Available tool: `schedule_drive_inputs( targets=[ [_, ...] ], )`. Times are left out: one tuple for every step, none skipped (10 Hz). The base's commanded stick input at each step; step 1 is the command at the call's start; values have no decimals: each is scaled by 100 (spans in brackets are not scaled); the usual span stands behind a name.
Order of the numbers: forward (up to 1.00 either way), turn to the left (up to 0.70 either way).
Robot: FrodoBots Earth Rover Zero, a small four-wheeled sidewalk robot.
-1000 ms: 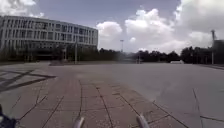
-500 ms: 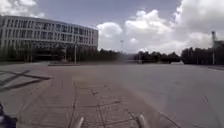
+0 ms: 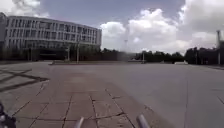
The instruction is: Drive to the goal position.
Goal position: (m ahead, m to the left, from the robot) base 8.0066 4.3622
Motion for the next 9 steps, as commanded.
schedule_drive_inputs(
  targets=[
    [70, 26],
    [70, 10],
    [70, 0],
    [70, 0],
    [70, 1],
    [70, 9],
    [70, 29],
    [70, 30],
    [70, 15]
  ],
)
